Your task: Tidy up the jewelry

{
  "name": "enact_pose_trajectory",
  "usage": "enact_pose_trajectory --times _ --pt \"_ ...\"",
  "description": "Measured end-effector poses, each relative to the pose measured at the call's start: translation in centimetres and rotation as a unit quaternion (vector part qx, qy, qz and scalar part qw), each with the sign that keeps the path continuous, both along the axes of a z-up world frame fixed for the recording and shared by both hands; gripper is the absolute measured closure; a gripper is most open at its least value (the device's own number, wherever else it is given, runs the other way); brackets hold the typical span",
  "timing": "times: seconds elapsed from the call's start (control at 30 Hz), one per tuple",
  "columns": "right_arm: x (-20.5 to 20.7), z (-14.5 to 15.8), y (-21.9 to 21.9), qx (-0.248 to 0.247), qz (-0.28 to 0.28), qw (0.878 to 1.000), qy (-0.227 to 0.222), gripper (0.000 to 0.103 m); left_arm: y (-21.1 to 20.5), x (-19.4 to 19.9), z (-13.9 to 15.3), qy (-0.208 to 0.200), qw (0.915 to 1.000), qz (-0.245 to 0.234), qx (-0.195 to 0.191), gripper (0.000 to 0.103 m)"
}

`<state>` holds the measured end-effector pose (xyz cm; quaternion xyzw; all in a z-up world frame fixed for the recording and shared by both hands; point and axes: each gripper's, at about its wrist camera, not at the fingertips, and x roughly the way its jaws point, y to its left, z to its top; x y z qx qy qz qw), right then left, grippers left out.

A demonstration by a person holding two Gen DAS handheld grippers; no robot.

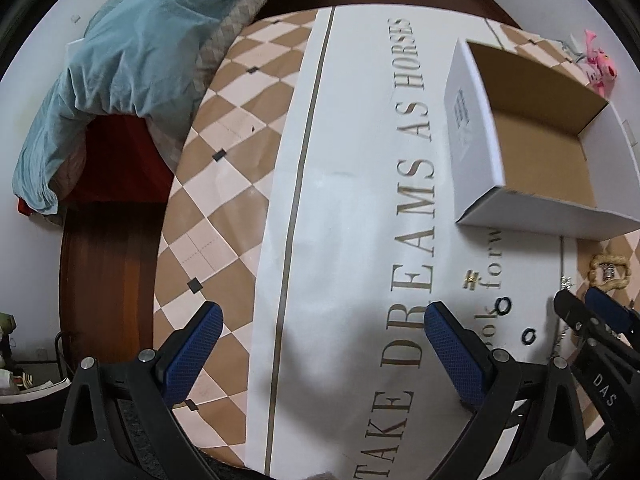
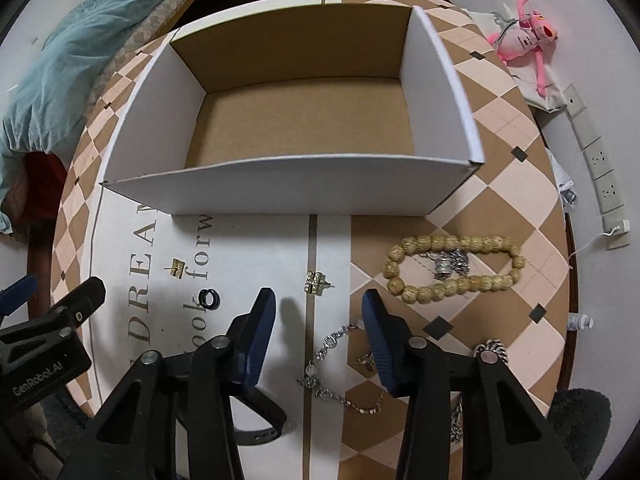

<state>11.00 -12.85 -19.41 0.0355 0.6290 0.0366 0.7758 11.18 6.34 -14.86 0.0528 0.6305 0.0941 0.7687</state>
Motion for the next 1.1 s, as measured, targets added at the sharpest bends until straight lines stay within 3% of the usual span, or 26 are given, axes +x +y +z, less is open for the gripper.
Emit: enact_pose_trajectory --times 0.17,0.4,0.53,0.6,0.67,0.87,1.03,1.1 --pt "0.0 -0.4 0.4 -0.011 0.010 1.000 -0.005 0.070 0.0 0.2 -0.8 0.004 1.0000 -0.001 0.001 0.000" --pt "0.5 -0.5 0.3 -0.016 0.013 1.000 -0.013 0.071 -0.3 0.2 -1.0 0.002 1.0000 -0.003 0.001 0.000" --pt "0.6 -0.4 0.3 -0.020 0.012 0.999 -0.021 0.091 -0.7 0.3 -0.9 -0.001 1.0000 -0.006 0.002 0.000" --pt "0.5 -0.4 -0.1 -0.012 0.009 1.000 -0.024 0.092 -0.9 0.4 -0.9 -0.003 1.0000 -0.008 0.000 0.000" --pt "0.4 0.1 -0.5 -0.009 0.005 0.999 -0.033 0.097 -1.2 0.5 -0.9 -0.006 0.9999 -0.010 -0.008 0.001" --pt "0.0 0.8 -2.4 -0.005 -0.016 0.999 -0.039 0.097 -3.0 0.9 -1.4 -0.013 0.9974 -0.028 -0.065 0.002" --pt "-0.1 1.4 -3.8 -0.001 -0.028 0.999 -0.040 0.097 -5.1 1.1 -2.4 -0.007 0.9953 -0.053 -0.081 0.035" --pt "0.0 1.5 -4.2 0.000 -0.031 0.999 -0.040 0.097 -5.6 1.1 -2.6 -0.005 0.9949 -0.062 -0.080 0.041"
